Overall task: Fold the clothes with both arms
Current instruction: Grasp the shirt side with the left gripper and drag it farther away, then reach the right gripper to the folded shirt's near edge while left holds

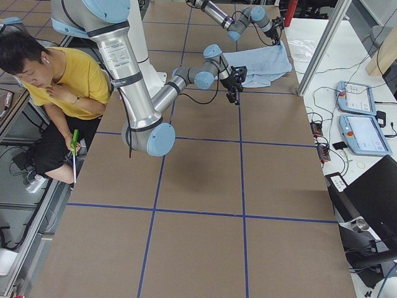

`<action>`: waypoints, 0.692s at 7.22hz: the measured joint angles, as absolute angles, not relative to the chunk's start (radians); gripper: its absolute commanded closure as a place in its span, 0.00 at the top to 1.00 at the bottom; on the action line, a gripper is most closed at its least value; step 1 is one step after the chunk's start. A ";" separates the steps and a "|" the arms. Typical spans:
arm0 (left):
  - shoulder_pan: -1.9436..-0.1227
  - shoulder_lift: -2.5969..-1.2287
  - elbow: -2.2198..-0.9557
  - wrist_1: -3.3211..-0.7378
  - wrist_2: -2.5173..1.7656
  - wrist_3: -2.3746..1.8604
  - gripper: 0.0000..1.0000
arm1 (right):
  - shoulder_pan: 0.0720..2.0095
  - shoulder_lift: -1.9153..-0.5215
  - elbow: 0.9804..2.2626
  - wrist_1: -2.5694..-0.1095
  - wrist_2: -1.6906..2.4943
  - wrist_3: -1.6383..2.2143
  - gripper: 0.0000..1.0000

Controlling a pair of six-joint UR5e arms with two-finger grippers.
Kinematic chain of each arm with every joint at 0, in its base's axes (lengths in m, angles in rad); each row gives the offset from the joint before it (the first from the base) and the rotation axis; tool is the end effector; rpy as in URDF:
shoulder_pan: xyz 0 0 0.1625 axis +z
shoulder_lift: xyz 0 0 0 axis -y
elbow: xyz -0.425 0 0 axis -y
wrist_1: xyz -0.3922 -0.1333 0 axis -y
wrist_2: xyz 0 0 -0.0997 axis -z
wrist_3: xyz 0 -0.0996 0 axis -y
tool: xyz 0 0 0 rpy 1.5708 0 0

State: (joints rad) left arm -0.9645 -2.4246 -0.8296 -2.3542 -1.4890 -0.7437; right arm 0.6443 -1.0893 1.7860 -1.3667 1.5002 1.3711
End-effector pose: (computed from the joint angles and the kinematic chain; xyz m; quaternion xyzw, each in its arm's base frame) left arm 0.3681 -0.7790 0.3819 0.3609 0.2417 -0.0795 0.8972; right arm -0.4253 -0.4950 0.2711 0.2072 -0.3839 0.2134 0.8742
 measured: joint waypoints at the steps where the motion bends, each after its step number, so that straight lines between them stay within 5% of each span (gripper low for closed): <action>1: -0.995 -2.415 -0.846 -2.382 -1.544 -0.713 1.00 | 0.636 -1.029 1.738 -1.371 1.500 1.414 1.00; 5: -1.057 -2.193 -1.158 -2.410 -1.775 -0.679 1.00 | 0.575 -0.682 1.351 -1.371 1.499 1.757 0.86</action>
